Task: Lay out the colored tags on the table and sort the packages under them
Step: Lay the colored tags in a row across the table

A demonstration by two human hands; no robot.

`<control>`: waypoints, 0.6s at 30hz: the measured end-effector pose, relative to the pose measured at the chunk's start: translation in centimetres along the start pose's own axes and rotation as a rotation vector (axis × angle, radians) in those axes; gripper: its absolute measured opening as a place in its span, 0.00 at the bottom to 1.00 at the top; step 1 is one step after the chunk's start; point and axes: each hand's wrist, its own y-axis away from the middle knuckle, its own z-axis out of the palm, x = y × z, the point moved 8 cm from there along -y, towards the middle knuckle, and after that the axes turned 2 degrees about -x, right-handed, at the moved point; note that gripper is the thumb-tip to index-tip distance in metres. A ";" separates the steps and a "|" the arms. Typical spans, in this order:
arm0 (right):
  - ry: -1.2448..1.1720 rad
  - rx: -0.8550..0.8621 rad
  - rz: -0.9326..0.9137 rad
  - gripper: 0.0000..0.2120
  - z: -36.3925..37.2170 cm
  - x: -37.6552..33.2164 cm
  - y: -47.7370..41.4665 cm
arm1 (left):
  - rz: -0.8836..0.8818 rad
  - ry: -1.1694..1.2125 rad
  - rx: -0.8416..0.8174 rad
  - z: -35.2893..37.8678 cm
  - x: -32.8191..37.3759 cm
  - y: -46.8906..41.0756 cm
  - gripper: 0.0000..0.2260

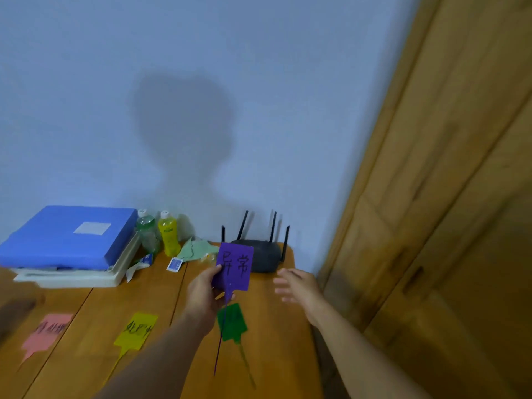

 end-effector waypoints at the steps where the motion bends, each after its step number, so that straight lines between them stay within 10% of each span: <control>1: -0.032 -0.040 -0.036 0.14 -0.7 -2.4 1.3 | 0.019 -0.009 -0.025 1.9 0.8 0.7 0.10; 10: 0.005 0.002 -0.372 0.04 -10.6 -19.7 11.9 | 0.155 -0.028 -0.333 19.9 8.1 8.9 0.10; 18: -0.087 0.185 -0.554 0.04 -17.2 -25.1 15.0 | 0.383 -0.180 -0.236 24.3 12.9 12.7 0.09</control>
